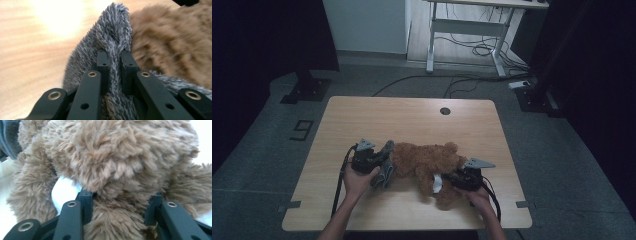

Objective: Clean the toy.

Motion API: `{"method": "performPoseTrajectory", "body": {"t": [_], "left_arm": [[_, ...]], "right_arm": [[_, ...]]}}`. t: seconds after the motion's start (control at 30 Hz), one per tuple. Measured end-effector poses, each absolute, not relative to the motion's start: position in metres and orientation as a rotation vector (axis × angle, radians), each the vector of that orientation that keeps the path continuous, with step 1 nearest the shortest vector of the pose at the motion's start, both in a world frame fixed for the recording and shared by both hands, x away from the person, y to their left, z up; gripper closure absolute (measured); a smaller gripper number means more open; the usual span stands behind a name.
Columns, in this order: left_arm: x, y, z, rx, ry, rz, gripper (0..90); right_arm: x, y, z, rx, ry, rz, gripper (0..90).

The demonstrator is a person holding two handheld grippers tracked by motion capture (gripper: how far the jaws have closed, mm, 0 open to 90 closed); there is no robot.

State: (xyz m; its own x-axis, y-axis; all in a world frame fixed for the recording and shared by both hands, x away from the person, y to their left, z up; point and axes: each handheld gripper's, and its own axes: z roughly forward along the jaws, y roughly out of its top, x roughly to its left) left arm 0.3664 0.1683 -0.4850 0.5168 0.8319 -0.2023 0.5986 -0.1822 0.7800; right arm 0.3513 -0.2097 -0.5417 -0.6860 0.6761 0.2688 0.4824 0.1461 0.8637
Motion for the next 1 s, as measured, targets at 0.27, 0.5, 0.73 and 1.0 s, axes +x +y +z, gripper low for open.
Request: {"method": "performPoseTrajectory", "body": {"t": [0.27,0.5,0.73,1.0], "left_arm": [[0.372,0.172,-0.503,1.931,1.225,0.266,79.8],[0.374,0.166,-0.519,1.961,1.253,0.218,79.7],[0.381,0.172,-0.513,1.859,1.244,0.165,80.4],[0.398,0.177,-0.506,1.815,1.26,0.175,80.1]], "right_arm": [[0.348,-0.213,-0.543,1.135,2.34,1.539,55.7],[0.348,-0.212,-0.544,1.141,2.34,1.515,55.9],[0.348,-0.201,-0.542,0.978,2.305,1.407,59.5],[0.371,-0.192,-0.541,0.929,2.233,1.37,59.2]]}}
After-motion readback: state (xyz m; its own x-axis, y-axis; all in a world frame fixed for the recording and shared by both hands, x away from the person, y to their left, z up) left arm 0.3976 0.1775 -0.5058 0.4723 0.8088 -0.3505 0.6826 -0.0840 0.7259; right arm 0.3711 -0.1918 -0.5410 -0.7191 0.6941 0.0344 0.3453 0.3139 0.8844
